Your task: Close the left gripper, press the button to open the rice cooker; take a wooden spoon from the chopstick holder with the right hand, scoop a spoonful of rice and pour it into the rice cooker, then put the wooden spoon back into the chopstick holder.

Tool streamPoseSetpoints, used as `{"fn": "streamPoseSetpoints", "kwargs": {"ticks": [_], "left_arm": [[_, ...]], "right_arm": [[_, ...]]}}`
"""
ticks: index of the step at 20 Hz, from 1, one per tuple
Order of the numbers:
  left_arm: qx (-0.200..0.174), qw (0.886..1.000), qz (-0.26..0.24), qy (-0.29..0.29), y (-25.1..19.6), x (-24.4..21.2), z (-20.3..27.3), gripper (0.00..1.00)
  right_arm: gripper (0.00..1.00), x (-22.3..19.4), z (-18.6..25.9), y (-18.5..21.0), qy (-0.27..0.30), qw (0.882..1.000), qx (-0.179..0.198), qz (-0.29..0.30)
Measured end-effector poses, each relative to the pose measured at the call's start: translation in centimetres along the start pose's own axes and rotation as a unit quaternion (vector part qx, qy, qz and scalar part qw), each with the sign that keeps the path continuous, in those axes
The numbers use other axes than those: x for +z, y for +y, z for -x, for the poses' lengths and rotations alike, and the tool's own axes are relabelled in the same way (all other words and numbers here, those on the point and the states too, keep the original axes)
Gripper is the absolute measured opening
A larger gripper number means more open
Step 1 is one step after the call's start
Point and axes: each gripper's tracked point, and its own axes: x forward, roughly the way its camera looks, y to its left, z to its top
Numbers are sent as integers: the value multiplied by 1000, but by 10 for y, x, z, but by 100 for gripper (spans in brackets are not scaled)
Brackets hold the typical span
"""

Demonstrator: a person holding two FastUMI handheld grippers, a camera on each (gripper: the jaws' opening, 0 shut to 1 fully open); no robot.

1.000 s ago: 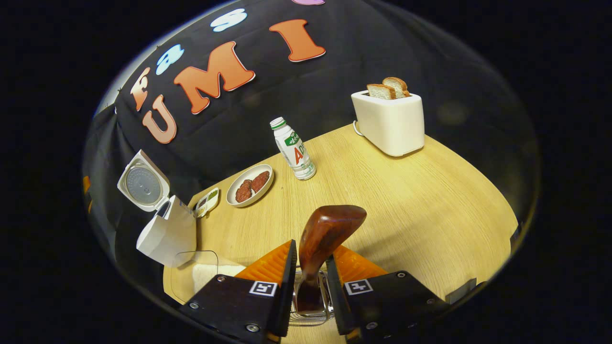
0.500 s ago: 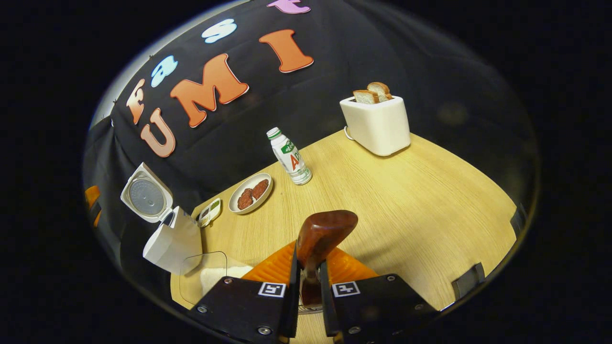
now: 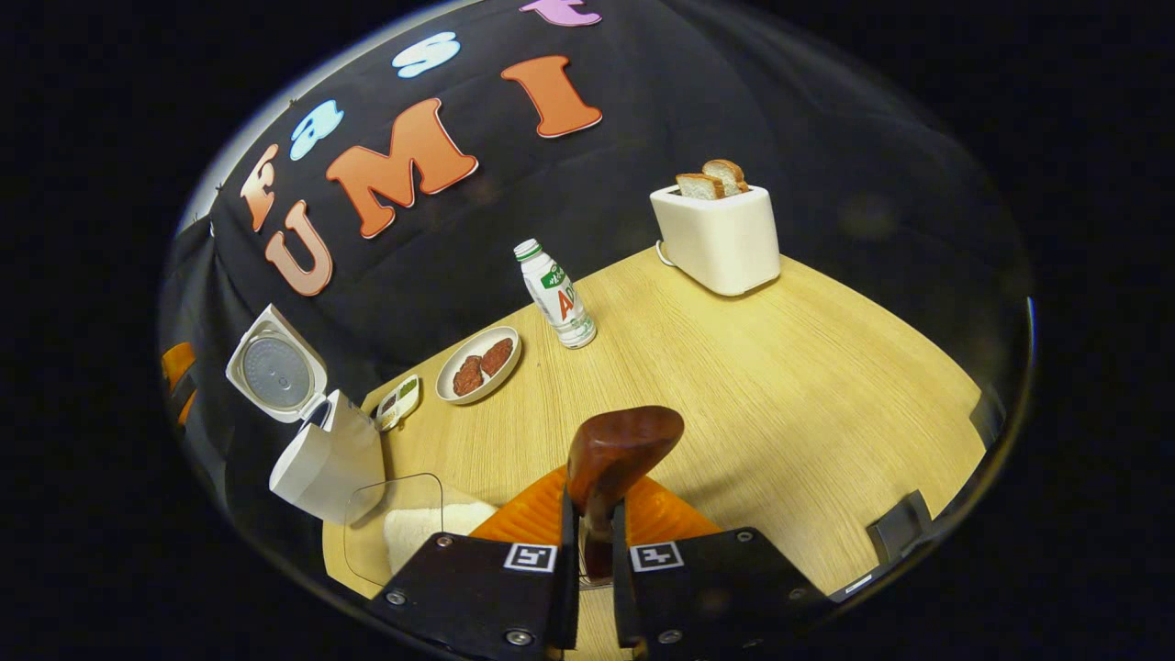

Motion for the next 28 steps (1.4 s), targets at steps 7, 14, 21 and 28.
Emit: {"fn": "streamPoseSetpoints", "kwargs": {"ticks": [7, 14, 21, 28], "left_arm": [[9, 1000, 9, -5, 24, -1, 0, 100], [18, 1000, 14, -2, 48, -8, 4, 100], [29, 1000, 1, -1, 70, -12, 10, 100], [71, 997, -11, 14, 116, -23, 19, 99]], "right_arm": [[12, 44, 29, 9, -28, 998, 7, -56], [12, 91, 63, 30, -63, 990, 46, -115], [11, 82, 63, 94, -57, 993, 81, -71], [11, 61, 47, 143, -43, 996, 83, 3]]}}
